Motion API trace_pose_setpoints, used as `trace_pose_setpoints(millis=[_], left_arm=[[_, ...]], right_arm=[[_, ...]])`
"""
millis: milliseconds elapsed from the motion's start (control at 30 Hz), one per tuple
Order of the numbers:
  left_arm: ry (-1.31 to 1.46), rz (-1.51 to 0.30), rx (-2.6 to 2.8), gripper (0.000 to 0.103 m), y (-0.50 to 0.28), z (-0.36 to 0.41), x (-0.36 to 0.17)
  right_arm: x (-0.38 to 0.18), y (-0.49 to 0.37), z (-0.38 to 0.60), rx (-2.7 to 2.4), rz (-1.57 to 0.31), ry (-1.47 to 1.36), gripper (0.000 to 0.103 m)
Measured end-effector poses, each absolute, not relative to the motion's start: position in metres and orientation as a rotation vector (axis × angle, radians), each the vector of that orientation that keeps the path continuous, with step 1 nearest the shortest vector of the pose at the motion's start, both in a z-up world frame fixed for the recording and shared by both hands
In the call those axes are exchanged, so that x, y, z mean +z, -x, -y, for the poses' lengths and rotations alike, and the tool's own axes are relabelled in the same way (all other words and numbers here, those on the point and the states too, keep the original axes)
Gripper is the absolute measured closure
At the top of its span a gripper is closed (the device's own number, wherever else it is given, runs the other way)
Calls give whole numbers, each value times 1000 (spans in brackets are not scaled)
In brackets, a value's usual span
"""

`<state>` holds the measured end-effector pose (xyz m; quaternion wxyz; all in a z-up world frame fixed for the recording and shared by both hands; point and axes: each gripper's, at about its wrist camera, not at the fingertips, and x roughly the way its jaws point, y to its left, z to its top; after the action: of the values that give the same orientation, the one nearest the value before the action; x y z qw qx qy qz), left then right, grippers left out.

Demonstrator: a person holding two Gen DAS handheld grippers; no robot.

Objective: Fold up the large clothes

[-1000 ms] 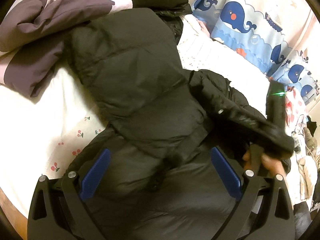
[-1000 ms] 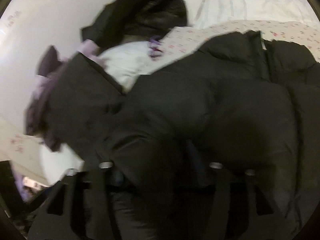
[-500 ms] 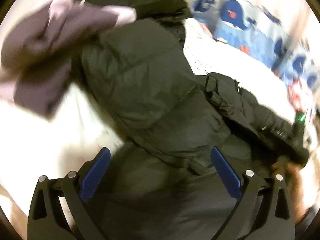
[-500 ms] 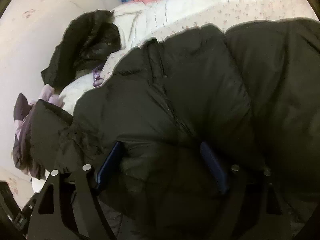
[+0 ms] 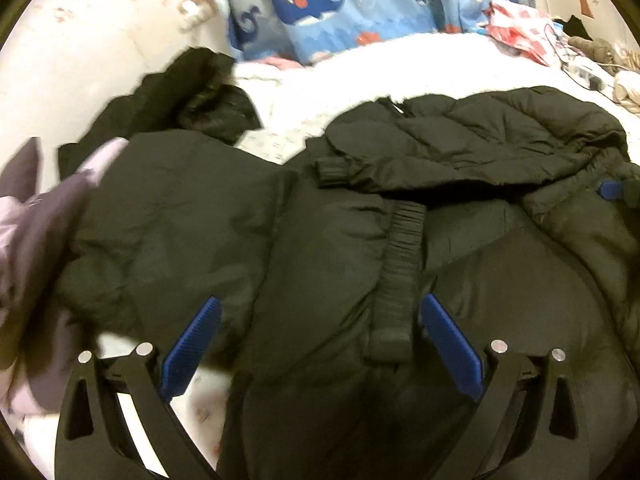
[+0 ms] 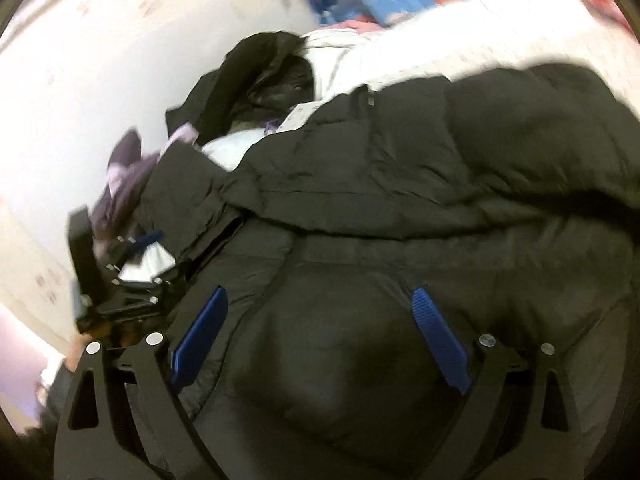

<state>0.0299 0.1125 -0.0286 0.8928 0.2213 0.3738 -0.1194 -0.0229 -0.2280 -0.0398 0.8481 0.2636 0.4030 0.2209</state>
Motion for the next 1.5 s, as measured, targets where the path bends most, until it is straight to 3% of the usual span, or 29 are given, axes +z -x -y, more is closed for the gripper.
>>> trace_pose_setpoints(millis=[200,267,333,367,433,500,767,1000,1233,1400,1467,1500], left_arm=[[-609,-836,-352,8,-38,-97,-47],[-553,-866,-356,15,-46,-103,-47],[-503,-894,-333,43,-56,-111,-45],[-461,-905,-335,48,-57,-115,-43],[-432,-932,-306,84,-60,-121,-42],[-380,-956,-292,90,-62,-128,-35],[-5,-843,-344,91,-56,-162,55],[119,-754,-512,92,-54,-121,111],[120,-771,-704,92,-45,-21,80],[10,-807,-780,91,-26,44,41],[-50,-800,-765,87,-23,55,32],[-81,-793,-762,79,-19,61,27]], right_arm=[[-38,20,234,465,-870,-605,13],[-36,21,232,470,-874,-601,13],[-36,22,232,470,-877,-605,13],[-36,21,231,469,-877,-610,13],[-37,20,233,470,-879,-628,13],[-38,20,235,473,-881,-650,13],[-31,22,247,441,-860,-675,13],[-3,20,248,667,-721,-790,9],[21,-22,261,895,-652,-983,7],[4,-33,273,960,-675,-1116,7],[-3,-36,276,935,-695,-1120,7],[-8,-37,277,930,-702,-1130,7]])
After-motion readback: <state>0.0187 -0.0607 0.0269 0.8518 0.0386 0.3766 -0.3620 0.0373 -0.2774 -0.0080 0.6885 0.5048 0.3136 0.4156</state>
